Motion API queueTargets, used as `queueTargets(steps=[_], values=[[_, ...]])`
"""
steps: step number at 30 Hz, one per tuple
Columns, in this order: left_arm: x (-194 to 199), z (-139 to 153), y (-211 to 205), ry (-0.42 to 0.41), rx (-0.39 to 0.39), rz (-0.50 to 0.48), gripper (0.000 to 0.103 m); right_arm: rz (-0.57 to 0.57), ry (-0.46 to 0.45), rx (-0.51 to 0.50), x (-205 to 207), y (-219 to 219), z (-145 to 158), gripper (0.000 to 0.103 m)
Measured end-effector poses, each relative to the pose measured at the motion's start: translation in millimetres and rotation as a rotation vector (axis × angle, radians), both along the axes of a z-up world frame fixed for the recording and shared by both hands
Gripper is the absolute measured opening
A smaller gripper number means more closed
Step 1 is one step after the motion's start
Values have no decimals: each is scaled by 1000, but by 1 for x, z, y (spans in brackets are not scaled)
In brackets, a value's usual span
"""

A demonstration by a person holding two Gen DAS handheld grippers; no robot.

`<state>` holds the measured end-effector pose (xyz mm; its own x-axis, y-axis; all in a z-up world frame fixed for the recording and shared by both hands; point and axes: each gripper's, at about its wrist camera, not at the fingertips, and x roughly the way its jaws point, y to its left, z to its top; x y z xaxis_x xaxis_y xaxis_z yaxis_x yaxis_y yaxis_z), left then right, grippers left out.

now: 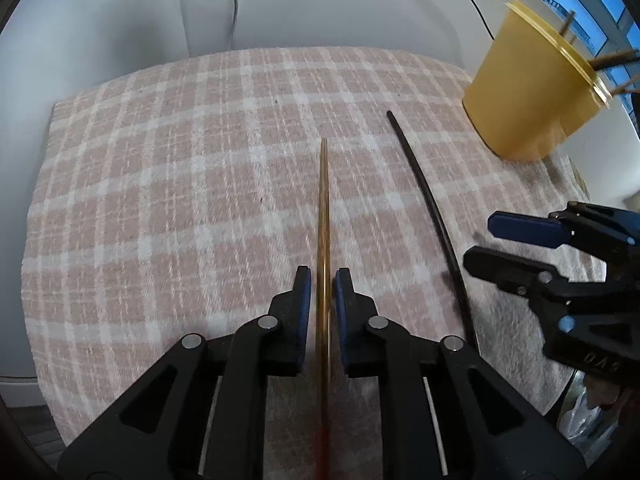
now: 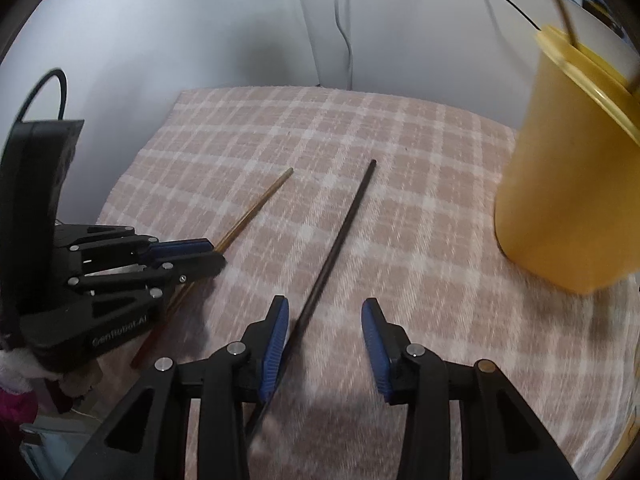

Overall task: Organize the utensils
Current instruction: 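Close left tool on the wooden chopstick while right tool grasps the dark chopstick, then lift both held chopsticks upright and carry them over the yellow container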

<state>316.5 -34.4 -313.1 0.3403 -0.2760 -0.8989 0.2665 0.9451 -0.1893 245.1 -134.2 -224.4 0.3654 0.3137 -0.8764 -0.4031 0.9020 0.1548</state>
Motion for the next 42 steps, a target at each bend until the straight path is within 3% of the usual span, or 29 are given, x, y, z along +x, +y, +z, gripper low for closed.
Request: queueTargets(steps=[11, 14, 20, 24, 33, 42], values=[[45, 0, 9, 2, -66, 29, 4, -25, 63, -54, 43, 23, -18, 31], [44, 4, 33, -5, -89, 45, 4, -29, 58, -68, 48, 27, -20, 28], [20, 9, 66, -29, -100, 52, 3, -30, 52, -76, 52, 32, -22, 8], [-10, 20, 75, -47, -86, 51, 3, -25, 48, -73, 50, 32, -22, 7], [-36, 31, 71, -84, -68, 48, 3, -41, 17, -31, 33, 9, -5, 4], [-58, 94, 37, -136, -59, 41, 3, -37, -53, 18, 11, -5, 25, 4]])
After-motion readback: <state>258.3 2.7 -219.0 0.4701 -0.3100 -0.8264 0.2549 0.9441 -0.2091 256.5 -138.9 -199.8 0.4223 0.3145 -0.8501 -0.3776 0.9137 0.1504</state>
